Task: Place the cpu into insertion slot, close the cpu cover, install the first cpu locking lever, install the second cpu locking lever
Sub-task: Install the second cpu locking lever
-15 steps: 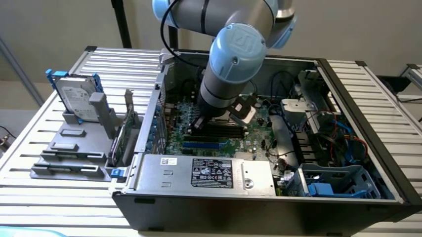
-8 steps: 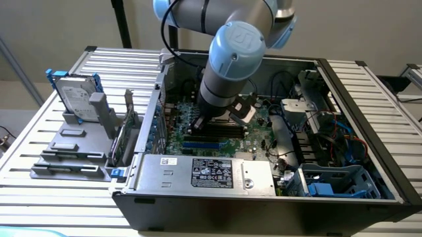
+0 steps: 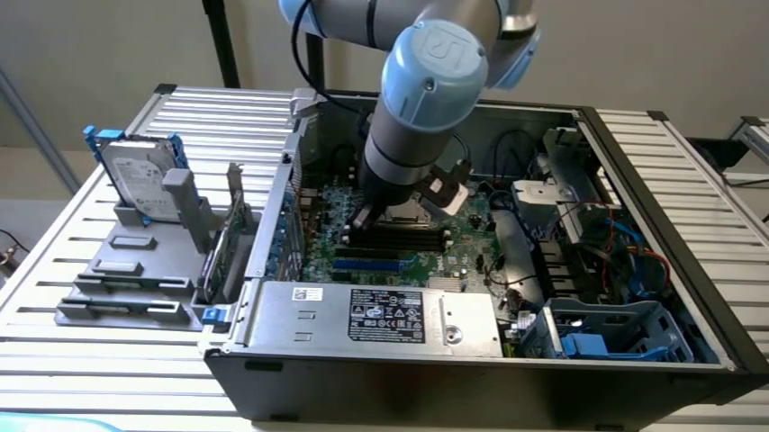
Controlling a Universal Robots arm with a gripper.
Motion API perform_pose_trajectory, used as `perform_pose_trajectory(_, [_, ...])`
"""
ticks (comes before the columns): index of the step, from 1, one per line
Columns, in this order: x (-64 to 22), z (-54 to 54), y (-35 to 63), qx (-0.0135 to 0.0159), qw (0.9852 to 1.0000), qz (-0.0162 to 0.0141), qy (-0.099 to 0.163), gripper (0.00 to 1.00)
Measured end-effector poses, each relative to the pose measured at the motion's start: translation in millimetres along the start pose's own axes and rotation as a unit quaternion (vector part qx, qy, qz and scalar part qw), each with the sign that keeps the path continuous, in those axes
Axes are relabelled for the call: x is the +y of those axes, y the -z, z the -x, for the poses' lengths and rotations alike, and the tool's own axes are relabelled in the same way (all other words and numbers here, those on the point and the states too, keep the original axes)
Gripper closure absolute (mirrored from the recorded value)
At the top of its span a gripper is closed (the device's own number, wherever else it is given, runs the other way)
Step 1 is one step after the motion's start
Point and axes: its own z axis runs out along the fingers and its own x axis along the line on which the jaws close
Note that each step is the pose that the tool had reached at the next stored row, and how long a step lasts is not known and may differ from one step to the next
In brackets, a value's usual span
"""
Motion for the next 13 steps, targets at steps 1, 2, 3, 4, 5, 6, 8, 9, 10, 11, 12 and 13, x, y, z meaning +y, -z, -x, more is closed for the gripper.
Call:
perform_pose_trajectory(1, [-1.0,-0.2,1.8,0.0,1.0,0.0,0.0,0.89])
perform_pose_trajectory(2, [-2.4,-0.1,3.2,-0.0001,1.0,0.0,0.0,0.89])
perform_pose_trajectory(3, [-3.7,0.3,4.0,0.0,1.0,0.0001,0.0,0.89])
perform_pose_trajectory(4, [-4.9,1.0,4.0,0.0003,1.0,0.0006,0.0,0.89])
perform_pose_trajectory(5, [-5.3,1.3,3.9,0.0006,1.0,0.0008,0.0,0.89])
perform_pose_trajectory(6, [-5.3,1.3,3.9,0.0006,1.0,0.0009,0.001,0.89])
perform_pose_trajectory(8, [-5.3,1.3,4.0,0.0007,1.0,0.0012,0.001,0.89])
perform_pose_trajectory(9, [-5.3,1.3,4.0,0.0008,1.0,0.0013,0.001,0.89])
perform_pose_trajectory(10, [-5.3,1.3,4.0,0.0011,1.0,0.0018,0.001,0.89])
perform_pose_trajectory(11, [-5.3,1.3,4.0,0.0013,1.0,0.0023,0.001,0.89])
perform_pose_trajectory(12, [-5.3,1.3,4.0,0.0014,1.0,0.0025,0.001,0.89])
perform_pose_trajectory(13, [-5.3,1.3,4.0,0.0015,1.0,0.0026,0.001,0.89])
